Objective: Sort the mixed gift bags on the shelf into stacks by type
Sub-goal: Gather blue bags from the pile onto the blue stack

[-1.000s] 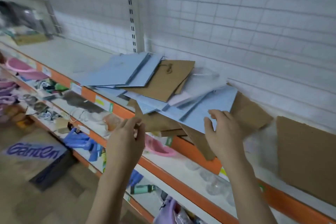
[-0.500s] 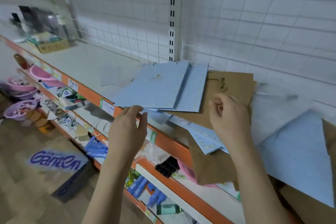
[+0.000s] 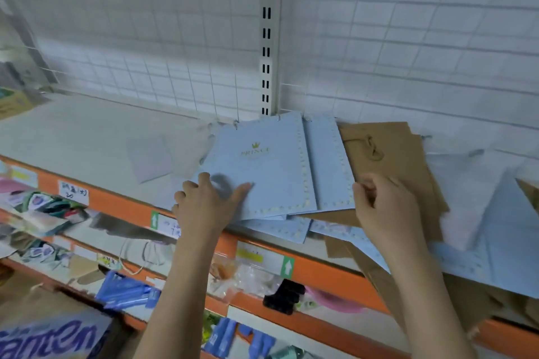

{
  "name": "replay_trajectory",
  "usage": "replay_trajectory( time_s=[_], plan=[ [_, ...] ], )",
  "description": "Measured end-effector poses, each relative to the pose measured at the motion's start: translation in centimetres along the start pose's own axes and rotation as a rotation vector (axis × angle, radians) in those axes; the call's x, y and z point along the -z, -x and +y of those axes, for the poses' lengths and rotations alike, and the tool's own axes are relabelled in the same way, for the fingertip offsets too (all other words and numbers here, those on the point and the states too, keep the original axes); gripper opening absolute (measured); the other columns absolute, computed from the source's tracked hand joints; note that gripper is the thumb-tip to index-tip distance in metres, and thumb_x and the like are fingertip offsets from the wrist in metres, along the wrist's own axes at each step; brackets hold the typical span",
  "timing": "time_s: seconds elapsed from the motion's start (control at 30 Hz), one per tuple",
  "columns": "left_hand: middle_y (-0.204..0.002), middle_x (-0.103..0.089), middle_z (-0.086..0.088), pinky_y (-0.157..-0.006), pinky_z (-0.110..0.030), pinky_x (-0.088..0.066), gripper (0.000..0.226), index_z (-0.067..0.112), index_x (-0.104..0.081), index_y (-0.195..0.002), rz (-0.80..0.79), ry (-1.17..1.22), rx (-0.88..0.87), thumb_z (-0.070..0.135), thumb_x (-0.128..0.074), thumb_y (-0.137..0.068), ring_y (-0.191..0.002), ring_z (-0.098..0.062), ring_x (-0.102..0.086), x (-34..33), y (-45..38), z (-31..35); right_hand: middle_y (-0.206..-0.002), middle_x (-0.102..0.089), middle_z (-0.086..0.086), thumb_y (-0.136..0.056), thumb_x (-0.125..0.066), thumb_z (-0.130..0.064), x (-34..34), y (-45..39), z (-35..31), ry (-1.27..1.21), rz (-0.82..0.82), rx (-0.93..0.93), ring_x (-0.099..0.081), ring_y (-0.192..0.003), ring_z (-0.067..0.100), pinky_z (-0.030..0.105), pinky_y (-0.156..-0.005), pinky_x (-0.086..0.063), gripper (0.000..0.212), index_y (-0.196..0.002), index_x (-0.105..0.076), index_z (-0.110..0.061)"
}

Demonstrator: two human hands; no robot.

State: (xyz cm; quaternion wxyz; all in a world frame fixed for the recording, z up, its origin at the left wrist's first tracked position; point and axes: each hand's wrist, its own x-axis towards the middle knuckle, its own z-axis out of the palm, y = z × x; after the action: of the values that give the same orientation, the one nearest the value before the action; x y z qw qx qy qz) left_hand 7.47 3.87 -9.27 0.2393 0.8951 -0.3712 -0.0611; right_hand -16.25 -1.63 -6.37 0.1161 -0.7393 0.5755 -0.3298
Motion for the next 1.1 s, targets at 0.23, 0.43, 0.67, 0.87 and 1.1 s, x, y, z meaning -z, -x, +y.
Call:
replay_trajectory(
  time_s=[0.23, 0.43, 0.67, 0.87, 1.1],
  plan=[
    [-0.130, -0.046, -0.021, -0.096, -0.040, -0.038, 0.111, -0.003, -0.028, -0.136, -0.191, 0.157, -0.041, 0.070, -0.065, -0.061, -0.121, -0.036, -0.043, 0.5, -3.1, -2.2, -0.113, -0.057, 0.006, -0.094, -0.046, -0.027, -1.8, 1.6, -2.2, 0.071, 0.044, -0.140, -0.052, -0.105, 0.022, 0.032, -0.082, -0.042, 0.033, -0.123, -0.055, -0.012],
    [-0.116, -0.055, -0.009, -0.068, -0.028, -0.038, 0.086, -0.002, -0.045, -0.120, -0.316, 0.408, -0.032, 0.055, -0.076, -0.063, -0.105, -0.027, -0.053, 1.0, -4.6, -4.4, -0.090, -0.054, 0.008, -0.092, -0.050, -0.023, -2.2, 0.5, -3.0, 0.183, 0.082, -0.136, -0.045, -0.085, 0.021, 0.029, -0.066, -0.031, 0.013, -0.088, -0.051, -0.010],
    [-0.099, -0.050, 0.001, -0.062, -0.024, -0.039, 0.062, 0.010, -0.039, -0.111, -0.284, 0.750, -0.096, 0.024, -0.082, -0.068, -0.090, -0.020, -0.052, 2.0, -4.0, -5.5, -0.053, -0.031, 0.001, -0.083, -0.060, -0.051, -2.3, -3.6, -3.7, 0.323, -0.078, -0.259, -0.030, -0.048, 0.014, 0.024, -0.045, -0.020, 0.056, -0.057, -0.025, -0.016],
    [-0.107, -0.055, 0.004, -0.076, -0.027, -0.041, 0.060, 0.017, -0.041, -0.133, -0.292, 0.817, -0.180, 0.024, -0.071, -0.080, -0.092, -0.015, -0.053, 2.1, -3.2, -6.3, -0.101, -0.059, 0.016, -0.064, -0.059, -0.076, -4.2, -5.4, -3.7, 0.400, -0.301, -0.416, -0.057, -0.093, 0.032, 0.034, -0.070, -0.044, 0.082, -0.104, -0.049, -0.005],
    [-0.103, -0.053, 0.005, -0.078, -0.029, -0.039, 0.043, 0.016, -0.050, -0.123, -0.204, 0.848, -0.131, 0.025, -0.065, -0.084, -0.094, -0.021, -0.054, 1.7, -2.5, -6.5, -0.089, -0.062, 0.009, -0.077, -0.064, -0.056, -2.5, -4.6, -4.4, 0.151, -0.325, -0.457, -0.054, -0.070, 0.019, 0.026, -0.055, -0.040, 0.068, -0.116, -0.053, -0.002]
  ],
)
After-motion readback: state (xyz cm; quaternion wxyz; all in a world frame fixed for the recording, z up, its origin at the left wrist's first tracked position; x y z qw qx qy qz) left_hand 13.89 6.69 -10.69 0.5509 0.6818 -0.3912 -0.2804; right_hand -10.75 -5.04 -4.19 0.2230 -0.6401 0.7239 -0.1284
